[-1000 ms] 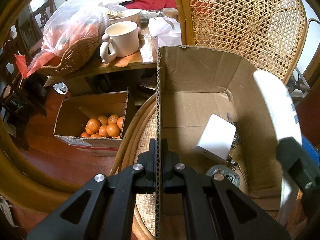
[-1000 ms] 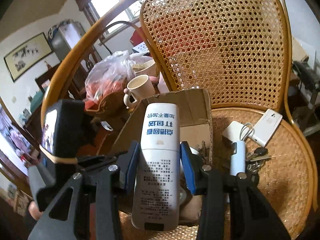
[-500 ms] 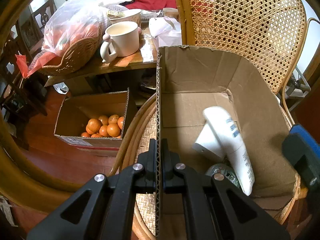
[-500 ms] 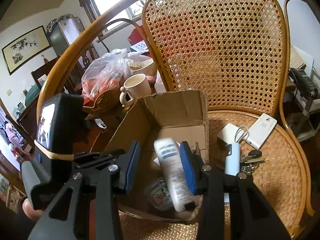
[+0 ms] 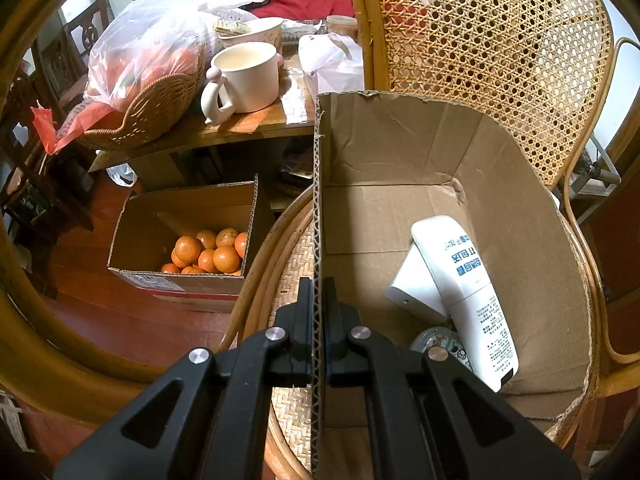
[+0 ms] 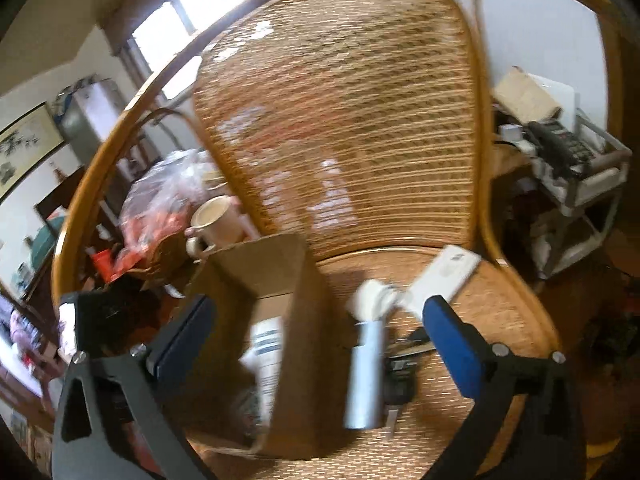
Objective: Organize rigid objects
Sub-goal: 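Move the right tool back down to the remaining keys on the seat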
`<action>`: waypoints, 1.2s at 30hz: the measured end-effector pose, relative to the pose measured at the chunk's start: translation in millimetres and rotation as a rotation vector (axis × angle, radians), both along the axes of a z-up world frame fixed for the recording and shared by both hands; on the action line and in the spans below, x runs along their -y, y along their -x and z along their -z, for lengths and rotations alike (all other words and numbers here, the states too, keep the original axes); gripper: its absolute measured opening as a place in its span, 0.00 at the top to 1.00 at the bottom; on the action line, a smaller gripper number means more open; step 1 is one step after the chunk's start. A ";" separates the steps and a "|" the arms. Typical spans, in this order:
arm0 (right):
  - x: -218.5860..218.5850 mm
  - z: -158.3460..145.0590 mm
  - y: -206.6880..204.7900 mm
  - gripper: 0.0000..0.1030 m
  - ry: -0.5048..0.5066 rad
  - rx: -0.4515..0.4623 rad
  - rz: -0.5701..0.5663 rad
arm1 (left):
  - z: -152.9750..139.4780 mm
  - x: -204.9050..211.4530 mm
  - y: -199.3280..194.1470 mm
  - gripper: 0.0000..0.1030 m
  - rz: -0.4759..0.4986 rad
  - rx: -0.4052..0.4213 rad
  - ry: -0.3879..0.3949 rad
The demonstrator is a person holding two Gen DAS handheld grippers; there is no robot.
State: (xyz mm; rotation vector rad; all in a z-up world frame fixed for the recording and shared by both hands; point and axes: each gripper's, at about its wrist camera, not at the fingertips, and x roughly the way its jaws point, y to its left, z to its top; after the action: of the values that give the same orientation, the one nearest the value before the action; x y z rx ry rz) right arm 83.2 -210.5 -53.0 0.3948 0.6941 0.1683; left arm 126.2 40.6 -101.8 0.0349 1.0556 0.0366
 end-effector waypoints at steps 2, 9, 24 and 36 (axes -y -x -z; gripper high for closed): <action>12.1 4.9 -3.6 0.00 0.036 -0.026 0.052 | -0.1 -0.2 0.3 0.96 0.000 0.000 -0.001; 31.3 39.5 -19.1 0.00 0.197 -0.142 0.078 | 0.2 -0.5 0.1 0.96 -0.002 -0.001 -0.002; 41.8 98.6 -39.2 0.00 0.196 -0.356 0.080 | 1.5 0.0 -0.9 0.96 -0.002 -0.003 -0.012; 27.6 122.1 -46.9 0.00 0.261 -0.449 0.084 | 2.7 1.1 -1.3 0.96 -0.008 -0.005 -0.008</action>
State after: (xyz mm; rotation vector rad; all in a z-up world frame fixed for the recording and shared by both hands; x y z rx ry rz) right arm 130.1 -238.1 -175.0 0.2096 1.1251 -0.0961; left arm 127.6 39.5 -104.5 0.0375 1.0610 0.0480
